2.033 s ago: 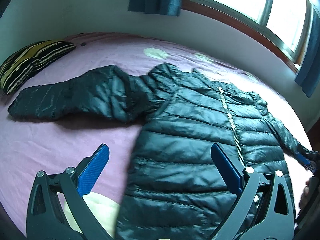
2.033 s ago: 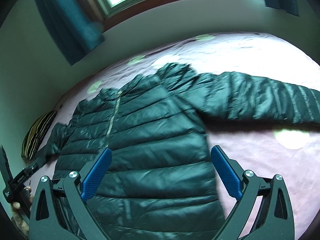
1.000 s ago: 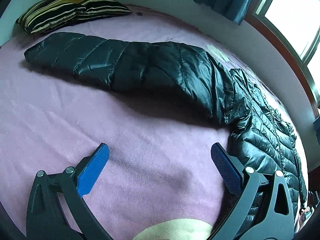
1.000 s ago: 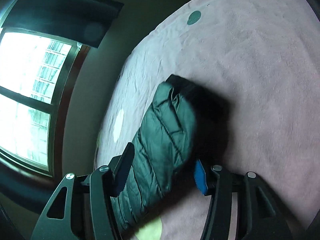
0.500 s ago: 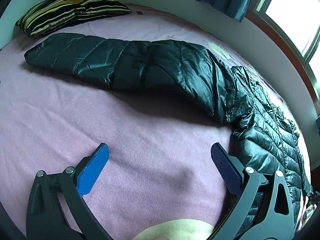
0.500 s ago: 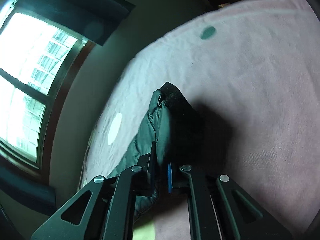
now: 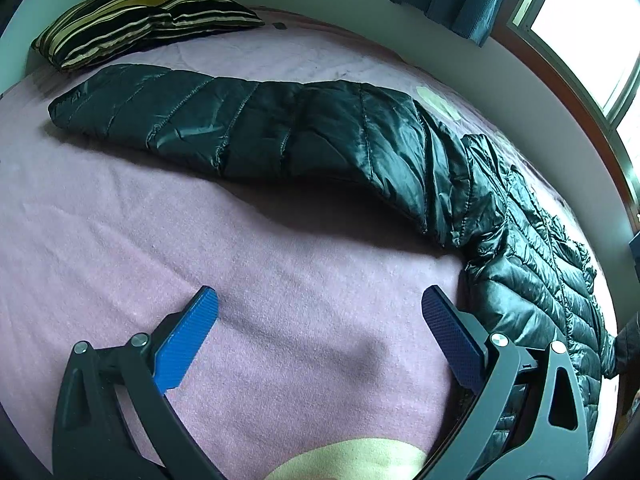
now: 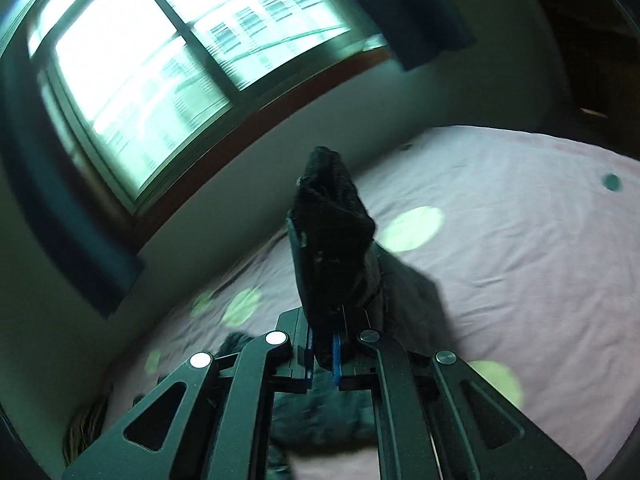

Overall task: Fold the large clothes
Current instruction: 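Grasp the jacket sleeve cuff with the right gripper and lift it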

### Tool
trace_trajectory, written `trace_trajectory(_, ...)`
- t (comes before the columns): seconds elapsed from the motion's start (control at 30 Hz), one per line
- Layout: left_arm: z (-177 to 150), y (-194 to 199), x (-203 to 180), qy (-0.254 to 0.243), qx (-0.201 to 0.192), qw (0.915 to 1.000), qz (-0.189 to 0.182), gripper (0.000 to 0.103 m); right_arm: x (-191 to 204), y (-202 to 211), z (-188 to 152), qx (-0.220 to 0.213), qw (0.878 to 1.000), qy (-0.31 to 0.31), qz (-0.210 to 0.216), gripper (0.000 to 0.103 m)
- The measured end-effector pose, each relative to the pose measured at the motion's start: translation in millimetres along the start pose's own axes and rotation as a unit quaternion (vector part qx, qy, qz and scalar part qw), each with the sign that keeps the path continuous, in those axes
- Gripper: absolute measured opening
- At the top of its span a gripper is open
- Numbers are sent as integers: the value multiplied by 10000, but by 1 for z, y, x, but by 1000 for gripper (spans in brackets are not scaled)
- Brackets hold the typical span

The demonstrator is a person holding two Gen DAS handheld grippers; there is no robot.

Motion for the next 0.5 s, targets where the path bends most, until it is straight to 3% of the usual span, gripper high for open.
trace_trajectory(0.27, 1, 1, 0, 40, -24, 10000, -40, 101, 138, -48, -63, 597, 9877, 1327, 574, 6)
trace_trajectory(0.5, 1, 1, 1, 49, -27, 10000, -56, 101, 229, -84, -139, 1194, 9604, 2366, 863, 6)
Point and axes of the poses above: each gripper's, at about its wrist camera, not at the fingertips, and y roughly against the way its jaws point, x to its left, z to its top, the point moved 6 cm from there along -y, roughly the way its jaws point, and after that the axes turned 6 degrees about x, right-handed, at the moved point
